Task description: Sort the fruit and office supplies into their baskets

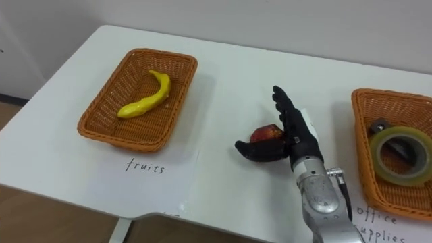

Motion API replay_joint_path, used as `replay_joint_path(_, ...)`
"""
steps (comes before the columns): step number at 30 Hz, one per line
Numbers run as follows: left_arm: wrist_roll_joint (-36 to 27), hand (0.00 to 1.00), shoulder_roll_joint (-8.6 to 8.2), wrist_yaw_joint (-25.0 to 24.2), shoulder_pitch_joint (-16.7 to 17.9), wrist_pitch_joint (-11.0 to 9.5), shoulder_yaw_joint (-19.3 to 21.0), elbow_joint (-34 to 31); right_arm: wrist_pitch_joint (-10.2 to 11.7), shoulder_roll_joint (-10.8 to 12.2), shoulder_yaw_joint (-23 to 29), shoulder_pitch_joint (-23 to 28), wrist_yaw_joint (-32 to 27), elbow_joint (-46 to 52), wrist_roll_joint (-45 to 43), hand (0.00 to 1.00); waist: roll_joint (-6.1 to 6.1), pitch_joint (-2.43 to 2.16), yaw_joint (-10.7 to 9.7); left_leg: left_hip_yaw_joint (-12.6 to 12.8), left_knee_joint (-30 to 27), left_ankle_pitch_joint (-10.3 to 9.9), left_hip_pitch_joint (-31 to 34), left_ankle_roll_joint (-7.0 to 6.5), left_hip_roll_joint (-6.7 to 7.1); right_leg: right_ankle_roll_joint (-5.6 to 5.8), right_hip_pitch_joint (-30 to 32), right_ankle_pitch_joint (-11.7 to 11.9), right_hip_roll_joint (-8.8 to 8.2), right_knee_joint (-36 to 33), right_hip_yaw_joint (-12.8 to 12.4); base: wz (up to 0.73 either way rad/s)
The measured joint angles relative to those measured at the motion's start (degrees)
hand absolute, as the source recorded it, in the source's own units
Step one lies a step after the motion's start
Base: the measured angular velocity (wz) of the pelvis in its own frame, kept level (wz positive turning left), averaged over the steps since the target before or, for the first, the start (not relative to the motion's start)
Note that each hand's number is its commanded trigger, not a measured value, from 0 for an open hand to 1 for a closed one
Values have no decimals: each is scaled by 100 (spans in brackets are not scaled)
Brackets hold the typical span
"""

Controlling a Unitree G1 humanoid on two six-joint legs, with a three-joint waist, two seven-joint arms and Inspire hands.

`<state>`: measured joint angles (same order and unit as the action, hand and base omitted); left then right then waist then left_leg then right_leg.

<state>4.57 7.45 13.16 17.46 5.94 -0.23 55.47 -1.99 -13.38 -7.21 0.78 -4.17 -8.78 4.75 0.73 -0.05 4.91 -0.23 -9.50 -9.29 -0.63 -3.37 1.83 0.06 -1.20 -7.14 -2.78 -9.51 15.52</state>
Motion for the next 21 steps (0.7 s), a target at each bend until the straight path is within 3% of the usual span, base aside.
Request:
replay_joint_path(13, 0, 0, 0, 20, 5, -1, -6, 11, 0, 0, -3, 70, 1, -30, 163, 0, -6, 21, 3, 9, -1, 0, 1, 0, 0, -1, 6, -1, 8, 7, -39, 0)
replay_joint_path(18, -17, 0, 0, 22, 0, 0, -5, 9, -1, 17, -46, 156, 103, -72, -242, 0, 34, 7, 3, 64, 2, -1, 5, 0, -4, -2, 8, -1, 12, 20, -59, 0)
replay_joint_path(19, -17, 0, 0, 22, 0, 0, -5, 9, -1, 17, -45, 159, 126, -72, -275, 7, 35, 7, 3, 66, 2, -1, 5, 0, -4, -2, 8, -1, 13, 21, -61, 0)
replay_joint_path(20, -27, 0, 0, 23, -1, 0, -5, 8, -1, 16, -46, 162, 156, -72, -313, 79, 42, 5, 1, 67, 2, -1, 5, 0, -4, -2, 9, -1, 12, 20, -61, 0)
replay_joint_path(21, -51, 0, 0, 23, -2, 0, -5, 5, -1, 16, -46, 171, 187, -72, -336, 96, 50, 1, 1, 67, 2, -2, 5, 0, -6, -2, 9, -1, 12, 21, -61, 0)
